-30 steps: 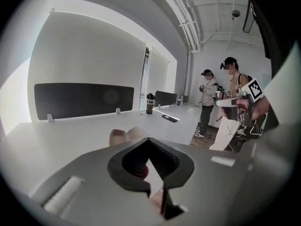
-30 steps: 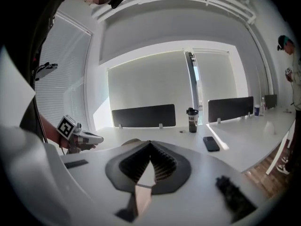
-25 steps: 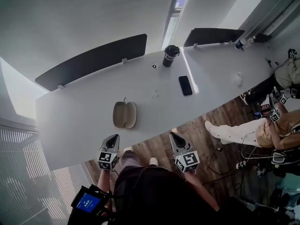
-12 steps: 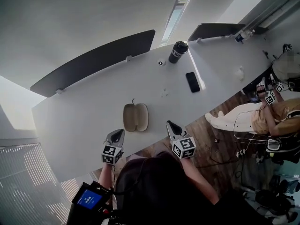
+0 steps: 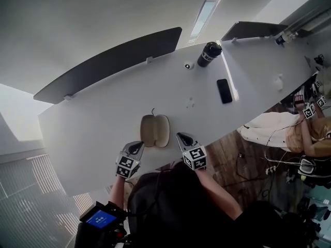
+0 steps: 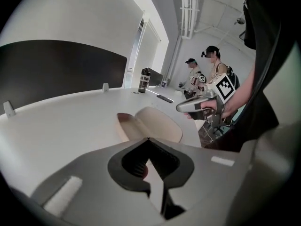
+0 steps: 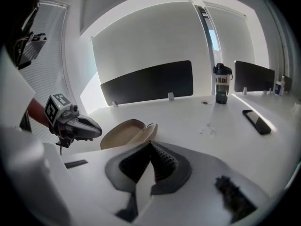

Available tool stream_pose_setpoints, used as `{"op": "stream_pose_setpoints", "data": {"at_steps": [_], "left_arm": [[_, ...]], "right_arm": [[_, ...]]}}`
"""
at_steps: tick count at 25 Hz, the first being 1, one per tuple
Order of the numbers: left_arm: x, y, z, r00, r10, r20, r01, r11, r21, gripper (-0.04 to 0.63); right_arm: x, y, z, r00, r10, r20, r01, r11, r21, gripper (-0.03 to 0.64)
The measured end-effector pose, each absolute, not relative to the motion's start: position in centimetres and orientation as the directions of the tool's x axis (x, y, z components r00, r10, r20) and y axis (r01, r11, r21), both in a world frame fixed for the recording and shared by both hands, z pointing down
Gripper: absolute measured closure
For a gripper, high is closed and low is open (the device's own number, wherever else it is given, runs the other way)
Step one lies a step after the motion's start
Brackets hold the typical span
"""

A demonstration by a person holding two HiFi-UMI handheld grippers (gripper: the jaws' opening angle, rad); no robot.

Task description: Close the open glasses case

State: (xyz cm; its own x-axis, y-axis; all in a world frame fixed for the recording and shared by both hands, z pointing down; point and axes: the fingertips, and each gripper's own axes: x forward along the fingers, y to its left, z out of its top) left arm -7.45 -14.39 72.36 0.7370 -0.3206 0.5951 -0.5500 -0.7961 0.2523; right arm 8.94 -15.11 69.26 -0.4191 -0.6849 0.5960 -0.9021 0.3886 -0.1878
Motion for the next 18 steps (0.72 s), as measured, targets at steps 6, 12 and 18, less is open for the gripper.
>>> {"op": "stream_pose_setpoints", "data": {"at_steps": [6,12,18], "left_arm": [[-6.6,-15.4,73.7,0.709,-0.303,0.637,-0.578,-0.766,0.279,0.588],[-7.8,-13.8,73.9,0.705,-0.307,0.639,-0.589,-0.756,0.286,0.588],[-8.9,-14.1,74.3,0.690,-0.313,0.653,-0.609,-0.739,0.288,0.588]], "right_arm": [[9.4,-16.9,71.0,-0.468,-0.629,0.621,-0.878,0.414,-0.241,0.612],[8.0,-15.5,71.9,-0.487,-0.609,0.626,-0.865,0.436,-0.249,0.612],[6.5,-16.1,71.4,-0.508,-0.602,0.617,-0.852,0.455,-0.258,0.612]]}}
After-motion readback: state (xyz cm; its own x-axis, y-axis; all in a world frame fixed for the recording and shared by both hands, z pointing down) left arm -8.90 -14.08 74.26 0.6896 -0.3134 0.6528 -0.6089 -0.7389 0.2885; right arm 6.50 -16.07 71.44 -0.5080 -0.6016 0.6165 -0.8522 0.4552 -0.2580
